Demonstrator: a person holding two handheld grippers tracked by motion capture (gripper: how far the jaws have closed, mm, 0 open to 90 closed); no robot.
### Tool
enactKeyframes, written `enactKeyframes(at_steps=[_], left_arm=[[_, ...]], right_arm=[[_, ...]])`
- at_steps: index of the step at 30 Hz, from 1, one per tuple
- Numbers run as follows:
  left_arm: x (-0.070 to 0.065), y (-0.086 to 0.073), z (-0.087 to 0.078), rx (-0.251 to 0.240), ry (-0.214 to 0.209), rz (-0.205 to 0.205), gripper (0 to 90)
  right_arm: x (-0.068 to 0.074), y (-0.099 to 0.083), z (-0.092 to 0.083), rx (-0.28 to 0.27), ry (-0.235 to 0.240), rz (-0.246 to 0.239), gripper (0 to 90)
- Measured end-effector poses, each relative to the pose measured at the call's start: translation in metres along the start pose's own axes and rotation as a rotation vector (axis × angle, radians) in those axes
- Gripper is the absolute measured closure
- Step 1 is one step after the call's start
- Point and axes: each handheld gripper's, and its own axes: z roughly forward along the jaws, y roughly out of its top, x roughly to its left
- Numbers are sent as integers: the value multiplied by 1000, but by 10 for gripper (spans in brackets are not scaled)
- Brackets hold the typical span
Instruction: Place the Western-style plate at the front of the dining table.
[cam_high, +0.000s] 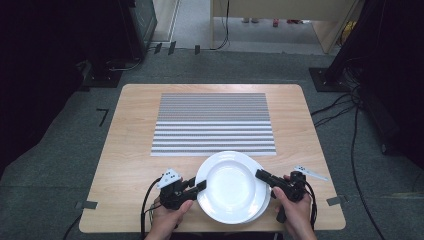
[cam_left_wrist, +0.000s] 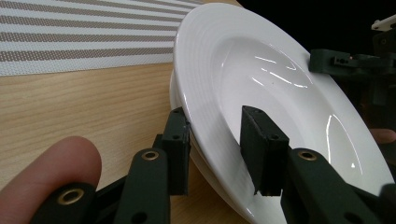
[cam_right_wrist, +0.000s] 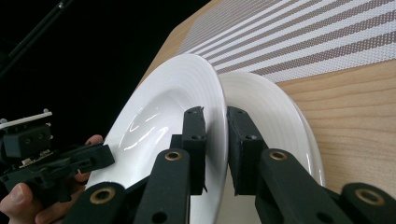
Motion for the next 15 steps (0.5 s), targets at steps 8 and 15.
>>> enactKeyframes(at_steps=[8, 15], left_arm=[[0, -1, 3, 15, -7, 3, 624], [-2, -3, 5, 39, -20, 6, 606]], right_arm=[[1, -1, 0, 1, -7, 7, 795], [1, -1, -1, 1, -13, 5, 793]])
